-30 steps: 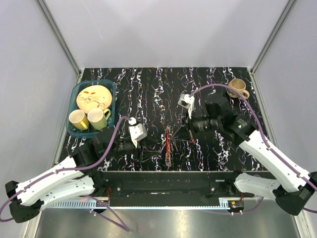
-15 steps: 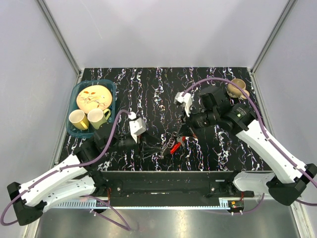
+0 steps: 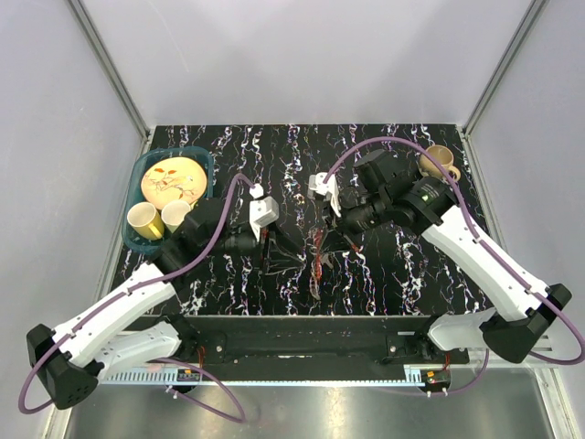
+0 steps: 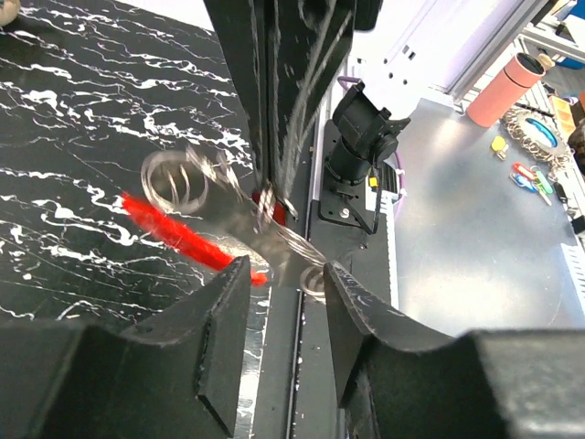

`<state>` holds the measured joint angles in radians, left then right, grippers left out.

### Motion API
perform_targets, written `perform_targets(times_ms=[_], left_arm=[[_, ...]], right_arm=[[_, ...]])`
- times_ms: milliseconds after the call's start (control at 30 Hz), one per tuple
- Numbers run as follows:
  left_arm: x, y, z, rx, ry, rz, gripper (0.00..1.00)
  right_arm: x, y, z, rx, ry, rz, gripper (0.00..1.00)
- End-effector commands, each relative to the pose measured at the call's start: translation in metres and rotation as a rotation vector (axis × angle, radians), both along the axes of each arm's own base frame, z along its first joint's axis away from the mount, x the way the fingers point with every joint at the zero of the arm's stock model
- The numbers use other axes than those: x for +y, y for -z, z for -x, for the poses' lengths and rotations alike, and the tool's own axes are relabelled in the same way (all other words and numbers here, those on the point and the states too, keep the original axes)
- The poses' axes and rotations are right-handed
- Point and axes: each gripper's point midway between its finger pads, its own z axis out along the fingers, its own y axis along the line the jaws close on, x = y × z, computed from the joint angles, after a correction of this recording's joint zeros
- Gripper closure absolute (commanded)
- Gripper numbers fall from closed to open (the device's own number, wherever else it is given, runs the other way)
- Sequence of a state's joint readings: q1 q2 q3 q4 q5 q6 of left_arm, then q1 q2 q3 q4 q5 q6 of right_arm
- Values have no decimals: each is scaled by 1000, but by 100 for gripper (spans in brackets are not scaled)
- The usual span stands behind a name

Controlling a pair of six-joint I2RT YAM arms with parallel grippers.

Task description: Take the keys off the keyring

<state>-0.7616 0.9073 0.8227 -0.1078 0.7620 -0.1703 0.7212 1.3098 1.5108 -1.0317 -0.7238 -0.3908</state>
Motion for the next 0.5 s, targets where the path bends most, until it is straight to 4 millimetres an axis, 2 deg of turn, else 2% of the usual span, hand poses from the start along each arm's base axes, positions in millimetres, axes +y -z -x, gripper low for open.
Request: perform_targets(times_ms=[0, 167, 467], left_arm=[[-3, -18, -6, -91, 29, -8, 61], [-6, -28, 3, -115, 90, 24, 63], [-12, -32, 3, -130, 128, 52, 65]], right_arm=[[13, -15, 11, -9, -112, -89, 100], [17, -15, 18, 9, -144, -140, 100], [20, -12, 16, 36, -134, -131, 100]])
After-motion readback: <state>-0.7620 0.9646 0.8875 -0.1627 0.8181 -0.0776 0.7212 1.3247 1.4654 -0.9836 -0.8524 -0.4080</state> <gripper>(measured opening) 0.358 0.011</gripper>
